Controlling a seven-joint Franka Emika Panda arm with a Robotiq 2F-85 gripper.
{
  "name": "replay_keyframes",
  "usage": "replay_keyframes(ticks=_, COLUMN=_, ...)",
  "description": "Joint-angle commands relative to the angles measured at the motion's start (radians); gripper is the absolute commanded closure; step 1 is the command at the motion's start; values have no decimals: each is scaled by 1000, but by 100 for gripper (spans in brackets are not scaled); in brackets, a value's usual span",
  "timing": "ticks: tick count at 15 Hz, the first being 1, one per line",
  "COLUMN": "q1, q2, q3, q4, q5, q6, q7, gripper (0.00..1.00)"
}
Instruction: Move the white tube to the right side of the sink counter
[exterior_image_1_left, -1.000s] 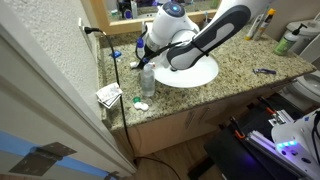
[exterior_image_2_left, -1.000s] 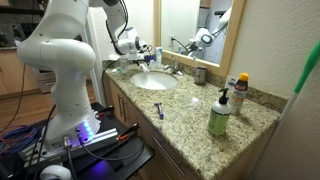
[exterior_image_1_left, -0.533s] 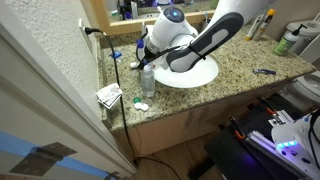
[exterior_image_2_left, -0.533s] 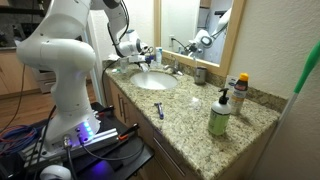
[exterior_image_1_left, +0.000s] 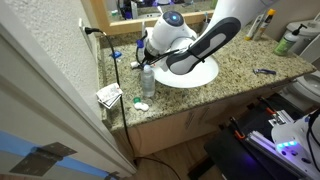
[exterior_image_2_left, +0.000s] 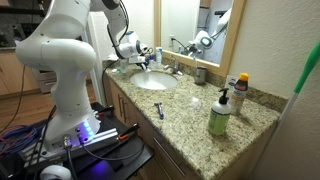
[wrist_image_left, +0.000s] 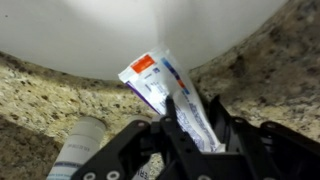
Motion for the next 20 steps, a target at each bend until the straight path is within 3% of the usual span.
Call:
replay_keyframes(ticks=1, q1=21, q2=17, q3=-33, q4=-3, q5=19, q6=24, q7=-22, gripper=89)
replay_keyframes(ticks=3, q1=20, q2=15, q3=-35, q4=-12, q5=20, q6=27, q7=-23, gripper=100)
replay_keyframes(ticks=7, q1=-35, q2=-29, q3=29, q4=-42, q5=55, q6=6, q7=-59, gripper=98)
replay_keyframes(ticks=9, q1=-110, q2=-71, q3=123, q4=-64, q5=102, q6=-29, q7=-120, gripper=100)
replay_keyframes(ticks=12, q1=-282, q2=-143, q3=328, q4=-107, q5=211, q6=-106, q7=-253, gripper=100)
replay_keyframes(ticks=14, q1=-372, q2=-198, q3=419, q4=-129, q5=288, q6=-169, q7=-326, gripper=100)
replay_keyframes(ticks=17, q1=-461, q2=-299, q3=475, q4=-153, q5=396, q6=-267, q7=-409, gripper=100)
replay_keyframes(ticks=20, q1=-516, q2=-443, q3=470, q4=-187, q5=492, q6=-430, q7=-490, gripper=100)
